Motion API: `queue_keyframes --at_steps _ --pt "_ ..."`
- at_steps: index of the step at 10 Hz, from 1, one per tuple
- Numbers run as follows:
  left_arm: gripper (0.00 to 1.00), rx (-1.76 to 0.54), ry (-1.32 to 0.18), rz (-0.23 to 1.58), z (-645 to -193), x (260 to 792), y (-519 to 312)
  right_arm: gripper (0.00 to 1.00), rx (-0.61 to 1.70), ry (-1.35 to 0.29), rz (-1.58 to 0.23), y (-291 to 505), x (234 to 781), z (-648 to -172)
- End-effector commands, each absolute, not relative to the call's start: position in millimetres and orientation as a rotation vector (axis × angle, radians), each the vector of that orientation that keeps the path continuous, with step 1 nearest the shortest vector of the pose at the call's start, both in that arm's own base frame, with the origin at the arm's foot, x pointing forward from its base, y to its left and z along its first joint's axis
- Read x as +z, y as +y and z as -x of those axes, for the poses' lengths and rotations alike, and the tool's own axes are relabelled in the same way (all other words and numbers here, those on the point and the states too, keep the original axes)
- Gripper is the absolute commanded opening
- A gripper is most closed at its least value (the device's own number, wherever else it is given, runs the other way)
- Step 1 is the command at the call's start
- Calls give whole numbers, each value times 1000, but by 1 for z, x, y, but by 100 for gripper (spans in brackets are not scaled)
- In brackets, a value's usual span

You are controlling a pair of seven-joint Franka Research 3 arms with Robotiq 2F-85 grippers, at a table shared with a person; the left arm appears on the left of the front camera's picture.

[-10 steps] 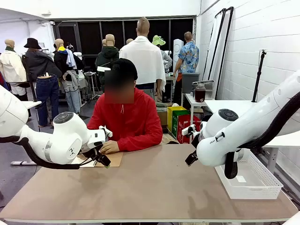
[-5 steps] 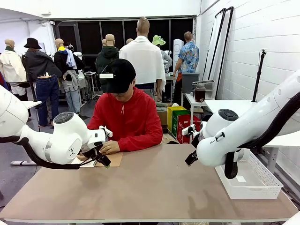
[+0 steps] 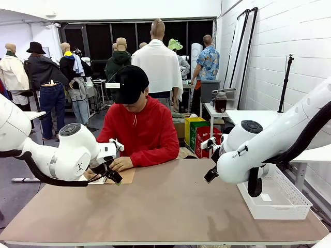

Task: Sort the paper based on its condition.
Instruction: If a person hands you a paper, place it in the Organizing basket , and if it's crumpled, put it in the Trash can.

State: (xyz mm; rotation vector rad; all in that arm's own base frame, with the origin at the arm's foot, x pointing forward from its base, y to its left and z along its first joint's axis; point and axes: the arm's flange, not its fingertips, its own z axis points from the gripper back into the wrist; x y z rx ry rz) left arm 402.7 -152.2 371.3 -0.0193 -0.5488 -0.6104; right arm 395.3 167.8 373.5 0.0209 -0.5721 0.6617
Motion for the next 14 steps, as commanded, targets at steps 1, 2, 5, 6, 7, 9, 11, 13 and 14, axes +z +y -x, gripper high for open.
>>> queue_keyframes --at_steps 1,2,5,6,7,9,11,13,14 --pt "100 -610 -549 19 -403 371 -152 100 662 -572 -21 168 373 -395" --pt "100 -597 -555 -7 -403 377 -149 100 662 -572 -21 168 373 -395" --pt "100 -586 -581 -15 -390 415 -143 100 684 -589 -59 170 413 -387" --pt "100 -585 -595 -9 -386 428 -141 100 693 -604 -57 170 425 -385" --pt "100 -587 -602 -2 -382 442 -141 100 708 -607 -73 170 437 -380" --pt "100 -578 -615 3 -373 471 -136 100 726 -633 -101 171 461 -370" --pt "100 -566 -632 6 -364 492 -134 100 738 -663 -111 170 480 -363" --pt "100 -561 -635 20 -356 508 -133 100 738 -696 -121 170 497 -354" --pt "100 -575 -651 33 -351 514 -134 100 742 -714 -121 170 503 -350"
